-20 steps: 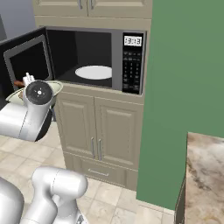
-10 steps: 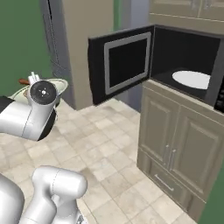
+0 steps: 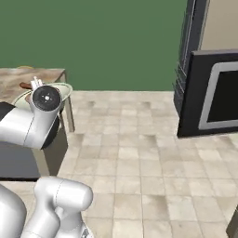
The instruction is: The microwave is finished heating the chicken drumstick and tomato. Take the bowl containing the food and place it on the dining counter.
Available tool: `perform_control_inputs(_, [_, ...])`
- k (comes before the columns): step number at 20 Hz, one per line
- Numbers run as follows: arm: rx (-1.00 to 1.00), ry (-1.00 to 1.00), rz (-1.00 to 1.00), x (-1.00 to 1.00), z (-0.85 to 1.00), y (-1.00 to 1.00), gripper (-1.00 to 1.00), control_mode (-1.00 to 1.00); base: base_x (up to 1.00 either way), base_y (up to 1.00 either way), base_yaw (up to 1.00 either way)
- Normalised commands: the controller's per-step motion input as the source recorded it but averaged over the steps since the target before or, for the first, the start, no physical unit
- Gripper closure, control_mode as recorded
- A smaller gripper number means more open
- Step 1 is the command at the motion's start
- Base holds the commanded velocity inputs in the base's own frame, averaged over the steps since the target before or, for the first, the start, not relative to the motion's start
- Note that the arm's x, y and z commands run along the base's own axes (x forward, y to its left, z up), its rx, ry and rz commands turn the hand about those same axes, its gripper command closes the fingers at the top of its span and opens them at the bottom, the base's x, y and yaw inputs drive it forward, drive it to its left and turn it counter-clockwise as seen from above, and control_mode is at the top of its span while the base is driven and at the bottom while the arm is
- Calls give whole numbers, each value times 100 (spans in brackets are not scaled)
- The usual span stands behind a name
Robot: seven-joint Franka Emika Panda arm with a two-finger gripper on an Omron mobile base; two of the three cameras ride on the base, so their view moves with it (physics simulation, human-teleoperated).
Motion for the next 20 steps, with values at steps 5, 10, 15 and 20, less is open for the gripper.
perform_control_inputs(5, [0,0,0,0,0,0,100,100,15,0,88])
perform_control_inputs(10, [0,0,0,0,0,0,100,100,66,2,61])
perform_control_inputs(15, [0,0,0,0,0,0,100,100,100,29,21])
perform_control_inputs(20, [0,0,0,0,0,0,100,100,100,99,-6])
